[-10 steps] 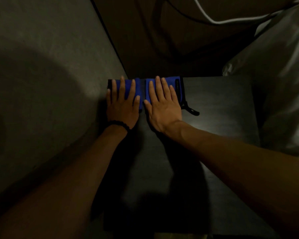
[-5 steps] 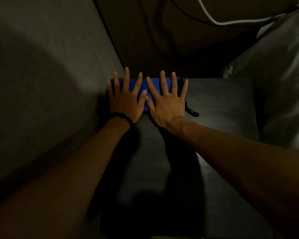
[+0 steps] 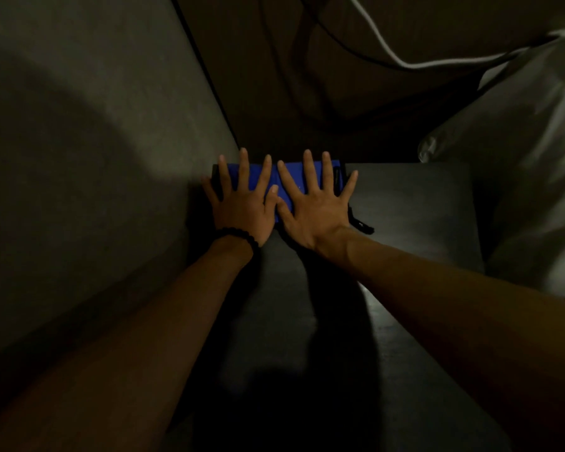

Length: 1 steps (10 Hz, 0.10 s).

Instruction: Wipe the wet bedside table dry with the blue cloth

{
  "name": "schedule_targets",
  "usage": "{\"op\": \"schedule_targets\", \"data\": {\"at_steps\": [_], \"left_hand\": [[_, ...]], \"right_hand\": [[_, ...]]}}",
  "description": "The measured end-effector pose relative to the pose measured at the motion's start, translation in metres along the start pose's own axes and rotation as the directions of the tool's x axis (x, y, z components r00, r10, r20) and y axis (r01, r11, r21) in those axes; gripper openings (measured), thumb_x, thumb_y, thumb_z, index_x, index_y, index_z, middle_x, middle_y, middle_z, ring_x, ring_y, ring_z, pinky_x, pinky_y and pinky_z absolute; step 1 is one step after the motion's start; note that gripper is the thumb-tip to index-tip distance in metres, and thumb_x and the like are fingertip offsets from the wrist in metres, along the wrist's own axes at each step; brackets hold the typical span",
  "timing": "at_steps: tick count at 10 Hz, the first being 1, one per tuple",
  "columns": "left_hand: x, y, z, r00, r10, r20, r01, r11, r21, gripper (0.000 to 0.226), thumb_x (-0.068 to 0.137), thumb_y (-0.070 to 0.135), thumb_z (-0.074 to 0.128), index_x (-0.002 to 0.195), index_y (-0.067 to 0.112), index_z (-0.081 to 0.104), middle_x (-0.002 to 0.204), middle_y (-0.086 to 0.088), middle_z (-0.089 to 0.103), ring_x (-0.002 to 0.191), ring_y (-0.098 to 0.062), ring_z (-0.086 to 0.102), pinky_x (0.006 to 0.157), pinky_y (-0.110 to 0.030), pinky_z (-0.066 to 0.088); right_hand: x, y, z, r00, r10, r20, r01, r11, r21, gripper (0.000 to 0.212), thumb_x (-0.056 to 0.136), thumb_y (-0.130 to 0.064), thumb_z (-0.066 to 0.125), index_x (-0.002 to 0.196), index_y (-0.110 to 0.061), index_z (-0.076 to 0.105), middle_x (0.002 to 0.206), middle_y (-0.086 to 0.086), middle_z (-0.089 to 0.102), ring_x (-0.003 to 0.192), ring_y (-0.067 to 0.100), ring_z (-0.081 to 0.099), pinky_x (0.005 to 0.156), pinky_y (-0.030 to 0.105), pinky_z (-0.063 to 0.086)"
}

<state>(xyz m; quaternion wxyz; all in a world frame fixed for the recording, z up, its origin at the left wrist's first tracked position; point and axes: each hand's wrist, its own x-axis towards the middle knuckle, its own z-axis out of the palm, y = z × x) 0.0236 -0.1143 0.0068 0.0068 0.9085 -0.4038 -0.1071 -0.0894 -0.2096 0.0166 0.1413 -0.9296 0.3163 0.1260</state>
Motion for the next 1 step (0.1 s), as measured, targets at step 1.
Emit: {"op": "schedule_targets", "data": {"at_steps": [1], "left_hand": [[-0.0075, 0.0084, -0.0109, 0.997, 0.021, -0.071, -0.022, 1.0, -0.019, 0.058, 0.095, 0.057, 0.008, 0.15, 0.038, -0.002, 0.16, 0.0, -0.007, 0.144, -0.036, -0.01, 0.112, -0.062, -0.001]], "right_hand": [[0.0015, -0.0006, -0.0129, 0.999, -0.013, 0.041, 0.012, 1.0, 0.029, 0.068, 0.101, -0.066, 0.016, 0.158, -0.042, -0.014, 0.168, 0.009, -0.022, 0.152, 0.04, -0.024, 0.111, 0.073, -0.017]]}}
